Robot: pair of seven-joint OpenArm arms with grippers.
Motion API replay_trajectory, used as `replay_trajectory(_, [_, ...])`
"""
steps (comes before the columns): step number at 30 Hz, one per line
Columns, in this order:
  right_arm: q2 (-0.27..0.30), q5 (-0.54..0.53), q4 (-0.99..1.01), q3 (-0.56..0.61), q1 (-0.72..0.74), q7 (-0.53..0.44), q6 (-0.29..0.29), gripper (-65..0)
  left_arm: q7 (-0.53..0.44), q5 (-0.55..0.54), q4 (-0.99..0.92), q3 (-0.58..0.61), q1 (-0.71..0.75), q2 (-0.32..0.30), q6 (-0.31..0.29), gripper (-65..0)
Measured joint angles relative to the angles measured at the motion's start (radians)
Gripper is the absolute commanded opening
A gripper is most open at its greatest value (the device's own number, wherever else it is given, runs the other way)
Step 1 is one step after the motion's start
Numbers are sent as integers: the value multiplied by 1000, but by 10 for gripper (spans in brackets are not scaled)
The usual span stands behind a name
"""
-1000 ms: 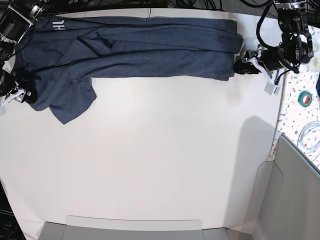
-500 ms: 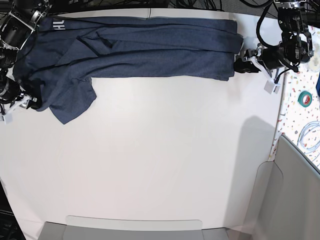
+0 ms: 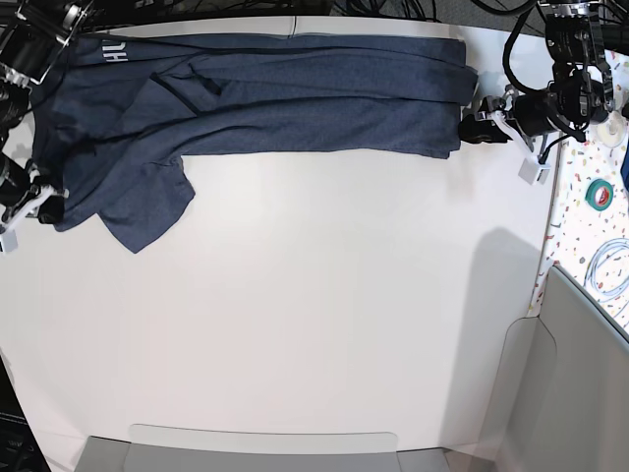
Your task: Layout the t-shirt on the table in an organized manner, then fold the t-shirt properly
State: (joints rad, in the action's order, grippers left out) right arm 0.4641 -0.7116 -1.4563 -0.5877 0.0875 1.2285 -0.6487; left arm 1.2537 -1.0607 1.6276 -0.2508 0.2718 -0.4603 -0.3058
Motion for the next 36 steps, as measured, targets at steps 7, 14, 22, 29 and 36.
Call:
replay_trajectory(7, [-12, -2, -198, 3, -171, -3, -1, -650, 0, 0, 0, 0, 0, 20, 0, -452])
replay_trajectory(14, [-38, -21, -275, -58, -314, -2, -1, -650, 0, 0, 0, 0, 0, 19, 0, -452])
replay_trajectory(22, [-24, 1, -270, -172, -369, 2, -2, -650, 0, 0, 0, 0, 0, 18, 0, -452])
replay_trajectory(29, [-23, 2, -201, -124, -381, 0, -2, -650, 0, 0, 0, 0, 0, 19, 0, -452])
replay_trajectory(36, [-25, 2, -153, -74, -406, -6, -1, -650, -19, -32, -77, -7, -1, 19, -5, -452])
